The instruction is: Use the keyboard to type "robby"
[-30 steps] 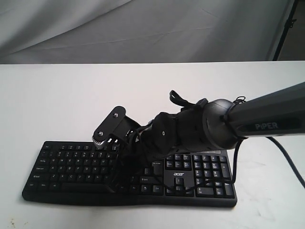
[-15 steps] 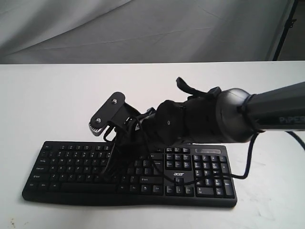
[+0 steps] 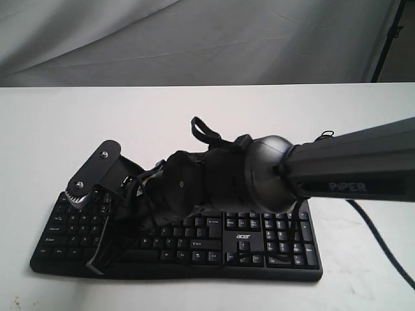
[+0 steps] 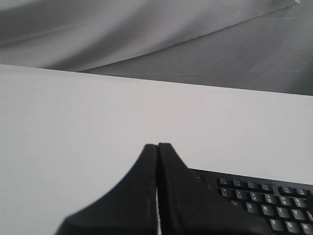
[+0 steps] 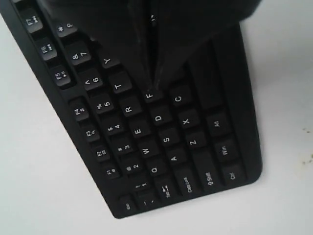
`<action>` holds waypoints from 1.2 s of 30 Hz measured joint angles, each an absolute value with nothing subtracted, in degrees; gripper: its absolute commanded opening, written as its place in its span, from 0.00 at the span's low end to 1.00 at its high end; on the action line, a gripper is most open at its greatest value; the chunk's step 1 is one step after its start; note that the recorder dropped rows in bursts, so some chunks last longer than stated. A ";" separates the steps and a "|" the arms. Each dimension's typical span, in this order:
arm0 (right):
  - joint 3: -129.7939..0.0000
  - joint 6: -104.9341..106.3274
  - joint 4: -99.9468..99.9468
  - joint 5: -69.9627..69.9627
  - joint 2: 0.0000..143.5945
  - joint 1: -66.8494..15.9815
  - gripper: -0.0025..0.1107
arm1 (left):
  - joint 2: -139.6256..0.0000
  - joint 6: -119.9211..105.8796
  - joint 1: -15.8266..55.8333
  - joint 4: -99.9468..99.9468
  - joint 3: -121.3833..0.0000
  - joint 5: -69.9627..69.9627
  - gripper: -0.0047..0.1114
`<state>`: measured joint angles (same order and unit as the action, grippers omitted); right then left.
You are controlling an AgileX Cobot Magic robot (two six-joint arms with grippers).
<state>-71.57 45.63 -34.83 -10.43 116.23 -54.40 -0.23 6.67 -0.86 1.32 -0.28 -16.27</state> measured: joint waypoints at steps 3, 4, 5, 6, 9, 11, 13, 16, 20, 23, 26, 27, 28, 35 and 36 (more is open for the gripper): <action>-71.71 45.63 -35.32 -10.86 117.47 -54.64 0.02 | -0.23 6.67 -0.86 1.32 -0.28 -16.27 0.04; -71.71 45.63 -35.32 -11.17 117.68 -54.64 0.02 | -0.23 6.67 -0.86 1.32 -0.28 -16.27 0.04; -71.71 45.51 -35.45 -11.29 117.91 -54.64 0.02 | -0.23 6.67 -0.86 1.32 -0.28 -16.27 0.04; -71.71 45.50 -35.45 -11.42 118.07 -54.64 0.02 | -0.23 6.67 -0.86 1.32 -0.28 -16.27 0.04; -71.71 45.41 -35.45 -11.42 118.56 -54.64 0.02 | -0.23 6.67 -0.86 1.32 -0.28 -16.27 0.04; -71.71 45.41 -35.56 -11.42 118.98 -54.64 0.02 | -0.23 6.67 -0.86 1.32 -0.28 -16.27 0.04; -71.75 45.41 -35.77 -11.42 119.36 -54.64 0.02 | -0.23 6.67 -0.86 1.32 -0.28 -16.27 0.04; -71.84 45.41 -35.77 -11.31 120.20 -54.64 0.02 | -0.23 6.67 -0.86 1.32 -0.28 -16.27 0.04; -71.84 45.41 -35.77 -10.83 120.57 -54.64 0.02 | -0.23 6.67 -0.86 1.32 -0.28 -16.27 0.04; -71.84 45.41 -35.89 -10.39 121.19 -54.64 0.02 | -0.23 6.67 -0.86 1.32 -0.28 -16.27 0.04; -71.95 45.41 -35.89 -10.18 121.53 -54.64 0.02 | -0.23 6.67 -0.86 1.32 -0.28 -16.27 0.04; -72.06 45.41 -35.89 -10.18 121.53 -54.64 0.02 | -0.23 6.67 -0.86 1.32 -0.28 -16.27 0.04; -72.05 45.41 -35.89 -10.14 121.58 -54.64 0.02 | -0.23 6.67 -0.86 1.32 -0.28 -16.27 0.04; -72.05 45.41 -35.54 -10.99 119.67 -54.64 0.02 | -0.23 6.67 -0.86 1.32 -0.28 -16.27 0.04; -72.05 45.41 -35.41 -10.99 119.06 -54.64 0.02 | -0.23 6.67 -0.86 1.32 -0.28 -16.27 0.04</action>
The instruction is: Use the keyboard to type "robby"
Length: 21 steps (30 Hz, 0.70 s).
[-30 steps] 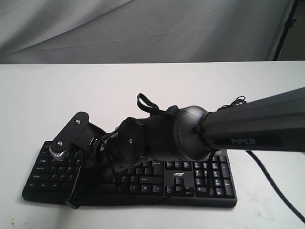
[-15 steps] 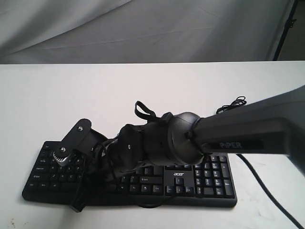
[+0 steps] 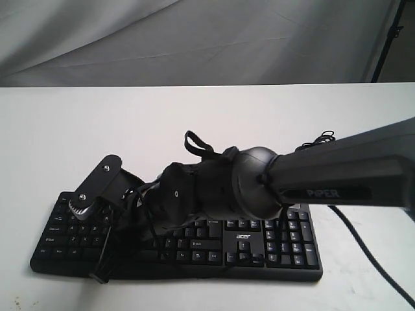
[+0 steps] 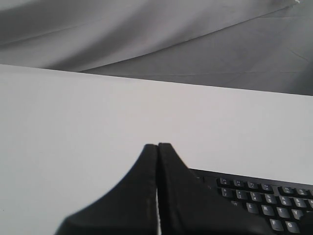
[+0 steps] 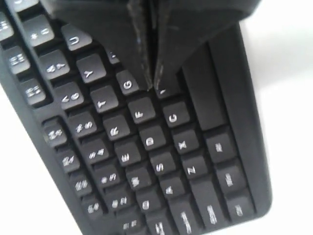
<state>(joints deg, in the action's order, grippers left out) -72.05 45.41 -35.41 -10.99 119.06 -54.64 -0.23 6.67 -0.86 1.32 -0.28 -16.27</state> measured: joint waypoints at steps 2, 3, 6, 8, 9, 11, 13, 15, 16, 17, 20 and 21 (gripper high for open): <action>-72.05 45.41 -35.20 -10.99 118.36 -54.64 0.02 | -0.23 6.67 -0.86 1.32 -0.28 -16.27 0.04; -72.05 45.41 -35.01 -10.99 118.21 -54.64 0.02 | -0.23 6.67 -0.86 1.32 -0.28 -16.27 0.04; -72.05 45.41 -34.84 -10.99 118.07 -54.64 0.02 | -0.23 6.67 -0.86 1.32 -0.28 -16.27 0.04; -72.05 45.41 -34.71 -11.08 118.18 -54.64 0.02 | -0.23 6.67 -0.86 1.32 -0.28 -16.27 0.04; -72.05 45.41 -34.71 -11.14 118.31 -54.64 0.02 | -0.23 6.67 -0.86 1.32 -0.28 -16.27 0.04; -72.05 45.41 -34.71 -11.22 119.15 -54.64 0.02 | -0.23 6.67 -0.86 1.32 -0.28 -16.27 0.04; -72.05 45.41 -34.71 -11.22 120.32 -54.64 0.02 | -0.23 6.67 -0.86 1.32 -0.28 -16.27 0.04; -72.05 45.41 -34.71 -11.22 121.21 -54.64 0.02 | -0.23 6.67 -0.86 1.32 -0.28 -16.27 0.04; -72.05 45.41 -34.97 -11.08 121.36 -54.64 0.02 | -0.23 6.67 -0.86 1.32 -0.28 -16.27 0.04; -72.05 45.41 -35.08 -11.10 121.36 -54.64 0.02 | -0.23 6.67 -0.86 1.32 -0.28 -16.27 0.04; -72.05 45.41 -35.05 -11.01 121.36 -54.64 0.02 | -0.23 6.67 -0.86 1.32 -0.28 -16.27 0.04; -72.05 45.41 -35.05 -11.01 121.36 -54.64 0.02 | -0.23 6.67 -0.86 1.32 -0.28 -16.27 0.04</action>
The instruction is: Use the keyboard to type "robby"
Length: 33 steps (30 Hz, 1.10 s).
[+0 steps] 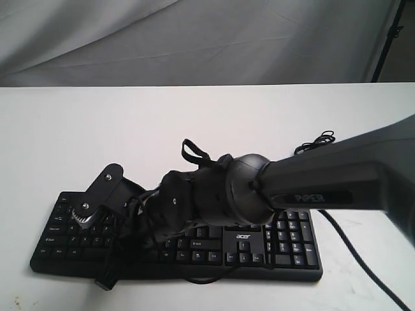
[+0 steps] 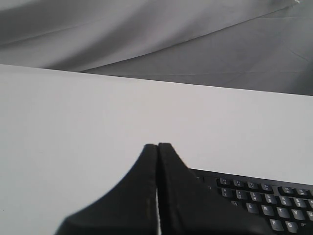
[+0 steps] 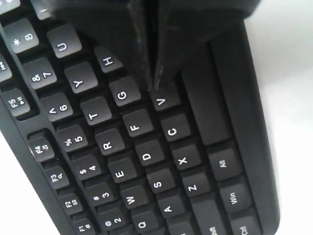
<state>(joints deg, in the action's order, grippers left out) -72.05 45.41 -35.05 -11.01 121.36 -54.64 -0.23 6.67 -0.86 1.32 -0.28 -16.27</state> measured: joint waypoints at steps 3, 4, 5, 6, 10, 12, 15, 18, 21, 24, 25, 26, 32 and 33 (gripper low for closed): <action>-72.05 45.41 -34.64 -11.01 120.72 -54.64 0.02 | -0.23 6.67 -0.86 1.32 -0.28 -16.27 0.04; -72.05 45.41 -34.38 -11.01 120.16 -54.64 0.02 | -0.23 6.67 -0.86 1.32 -0.28 -16.27 0.04; -72.05 45.29 -34.26 -11.01 119.64 -54.64 0.02 | -0.23 6.67 -0.86 1.32 -0.28 -16.27 0.04; -72.05 45.17 -34.12 -11.01 119.12 -54.53 0.02 | -0.23 6.67 -0.86 1.32 -0.28 -16.27 0.04; -72.05 44.93 -34.03 -10.87 118.23 -53.70 0.02 | -0.23 6.67 -0.86 1.32 -0.28 -16.27 0.04; -72.05 44.93 -34.03 -10.50 118.23 -53.28 0.02 | -0.23 6.67 -0.86 1.32 -0.28 -16.27 0.04; -72.05 44.82 -34.03 -8.92 118.23 -52.85 0.02 | -0.23 6.67 -0.86 1.32 -0.28 -16.27 0.04; -72.05 44.82 -34.03 -7.18 118.23 -52.25 0.02 | -0.23 6.67 -0.86 1.32 -0.28 -16.27 0.04; -72.05 44.82 -34.03 -6.49 118.23 -51.36 0.02 | -0.23 6.67 -0.86 1.32 -0.28 -16.27 0.04; -72.05 44.82 -34.03 -5.76 118.23 -50.95 0.02 | -0.23 6.67 -0.86 1.32 -0.28 -16.27 0.04; -72.05 44.82 -34.03 -5.74 118.23 -50.86 0.02 | -0.23 6.67 -0.86 1.32 -0.28 -16.27 0.04; -72.05 44.82 -34.03 -5.74 118.35 -50.86 0.02 | -0.23 6.67 -0.86 1.32 -0.28 -16.27 0.04; -73.38 44.82 -34.03 -6.23 120.30 -50.86 0.02 | -0.23 6.67 -0.86 1.32 -0.28 -16.27 0.04; -74.02 44.82 -34.03 -6.66 120.81 -50.86 0.02 | -0.23 6.67 -0.86 1.32 -0.28 -16.27 0.04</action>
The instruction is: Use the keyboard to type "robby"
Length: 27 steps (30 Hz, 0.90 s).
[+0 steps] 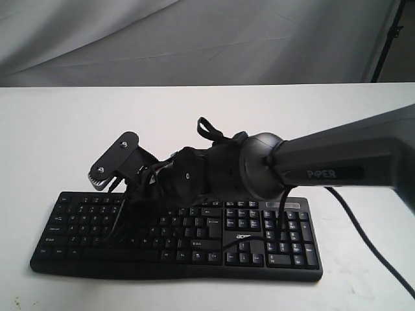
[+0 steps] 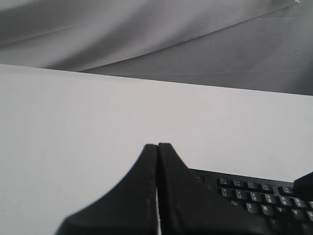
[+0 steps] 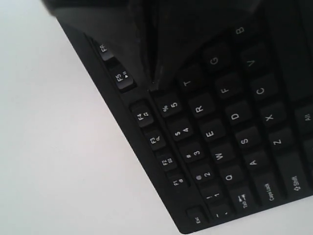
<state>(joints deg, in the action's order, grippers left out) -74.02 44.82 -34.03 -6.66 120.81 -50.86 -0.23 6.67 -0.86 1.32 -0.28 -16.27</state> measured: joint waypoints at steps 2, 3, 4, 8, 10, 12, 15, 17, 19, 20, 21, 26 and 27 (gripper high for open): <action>-75.01 44.82 -34.03 -7.55 121.41 -50.86 0.02 | -0.23 6.67 -0.86 1.32 -0.28 -16.27 0.04; -75.12 44.82 -34.03 -7.82 121.54 -50.86 0.02 | -0.23 6.67 -0.86 1.32 -0.28 -16.27 0.04; -75.12 44.82 -34.03 -8.06 121.54 -50.86 0.02 | -0.23 6.67 -0.86 1.32 -0.28 -16.27 0.04; -75.49 44.82 -33.66 -9.54 121.54 -50.86 0.02 | -0.23 6.67 -0.86 1.32 -0.28 -16.27 0.04; -75.49 44.82 -33.63 -9.79 121.54 -50.86 0.02 | -0.23 6.67 -0.86 1.32 -0.28 -16.27 0.04; -75.49 44.82 -33.42 -10.02 121.54 -50.86 0.02 | -0.23 6.67 -0.86 1.32 -0.28 -16.27 0.04; -75.49 44.82 -33.42 -10.02 121.54 -50.86 0.02 | -0.23 6.67 -0.86 1.32 -0.28 -16.27 0.04; -75.49 44.82 -33.42 -10.02 121.81 -50.86 0.02 | -0.23 6.67 -0.86 1.32 -0.28 -16.27 0.04; -75.49 44.82 -33.42 -10.02 122.36 -50.86 0.02 | -0.23 6.67 -0.86 1.32 -0.28 -16.27 0.04; -75.49 44.82 -33.42 -10.02 122.75 -50.86 0.02 | -0.23 6.67 -0.86 1.32 -0.28 -16.27 0.04; -75.49 44.82 -33.42 -10.02 123.07 -50.86 0.02 | -0.23 6.67 -0.86 1.32 -0.28 -16.27 0.04; -75.62 44.82 -33.42 -10.43 123.47 -50.86 0.02 | -0.23 6.67 -0.86 1.32 -0.28 -16.27 0.04; -75.62 44.82 -33.42 -10.43 123.47 -50.86 0.02 | -0.23 6.67 -0.86 1.32 -0.28 -16.27 0.04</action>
<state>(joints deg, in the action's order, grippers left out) -75.62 44.82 -33.42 -10.43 123.47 -50.86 -0.23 6.67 -0.86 1.32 -0.28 -16.27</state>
